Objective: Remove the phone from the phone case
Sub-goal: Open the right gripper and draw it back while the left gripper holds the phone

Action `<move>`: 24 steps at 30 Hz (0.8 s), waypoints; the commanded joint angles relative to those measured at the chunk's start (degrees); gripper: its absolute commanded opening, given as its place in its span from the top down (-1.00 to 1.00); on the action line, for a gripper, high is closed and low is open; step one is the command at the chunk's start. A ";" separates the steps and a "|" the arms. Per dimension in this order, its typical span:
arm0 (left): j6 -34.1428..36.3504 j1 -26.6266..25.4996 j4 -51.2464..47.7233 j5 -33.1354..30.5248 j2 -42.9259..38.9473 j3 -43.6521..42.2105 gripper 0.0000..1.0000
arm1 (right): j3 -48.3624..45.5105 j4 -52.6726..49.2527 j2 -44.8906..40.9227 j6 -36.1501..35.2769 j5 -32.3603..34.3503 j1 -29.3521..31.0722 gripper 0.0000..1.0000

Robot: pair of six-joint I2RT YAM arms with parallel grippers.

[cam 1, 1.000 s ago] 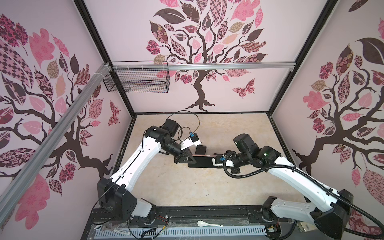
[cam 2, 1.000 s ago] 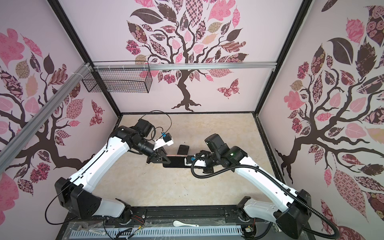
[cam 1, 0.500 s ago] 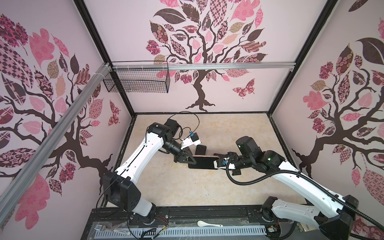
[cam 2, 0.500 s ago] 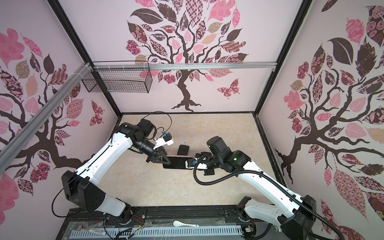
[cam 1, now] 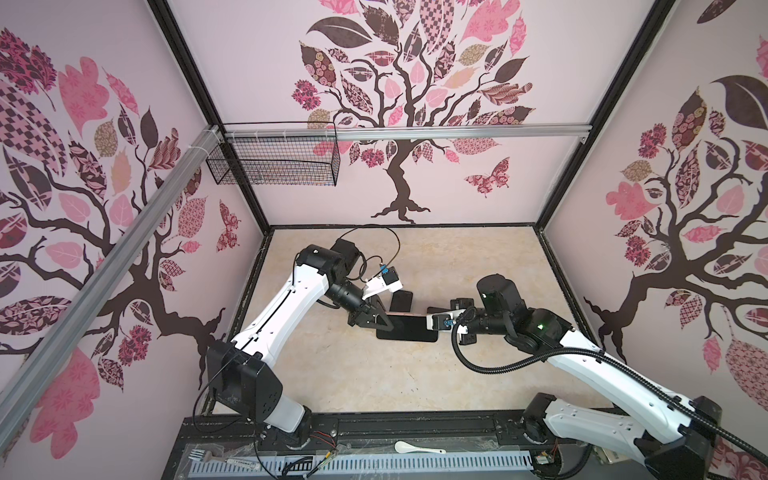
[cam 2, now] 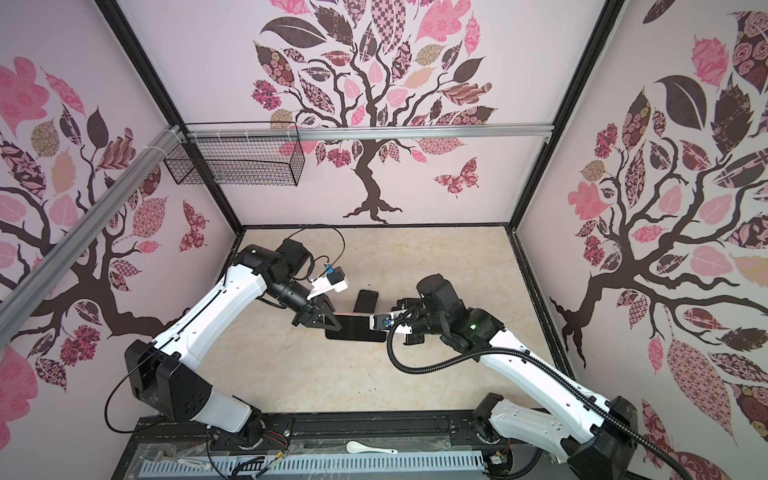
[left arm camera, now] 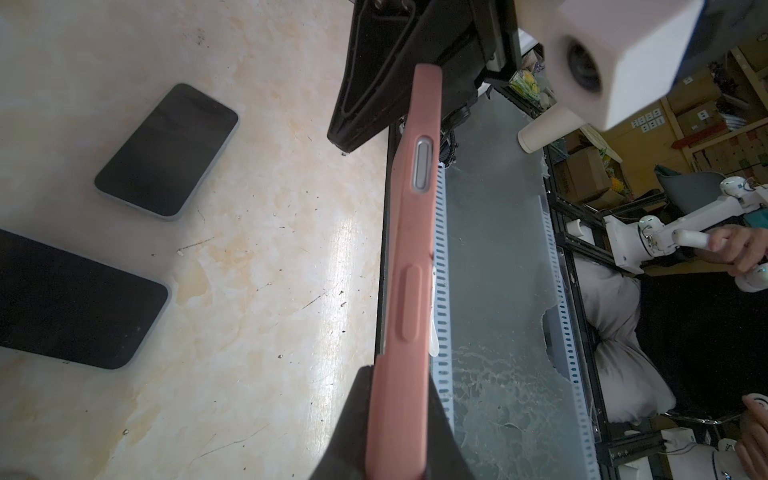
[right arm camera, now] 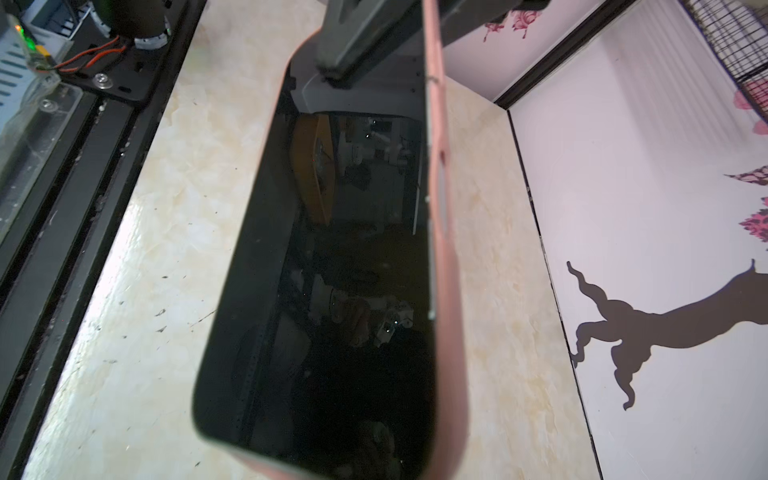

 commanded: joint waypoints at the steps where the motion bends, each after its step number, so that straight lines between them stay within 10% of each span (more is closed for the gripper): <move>1: -0.27 -0.73 4.90 2.05 -0.35 0.31 1.00 | 1.55 9.23 -1.10 3.02 -5.33 1.75 0.99; 9: -4.60 2.21 12.75 2.24 -6.20 -3.50 1.00 | -4.04 13.67 -7.99 13.13 -4.96 -4.09 0.90; 16: -17.01 3.66 29.54 -0.60 -16.21 -11.49 1.00 | -8.70 17.06 -13.90 33.61 1.22 -5.70 0.40; 24: -38.20 3.66 57.68 -3.99 -29.83 -26.82 1.00 | -17.24 32.36 -19.97 43.22 -6.88 -5.68 -0.12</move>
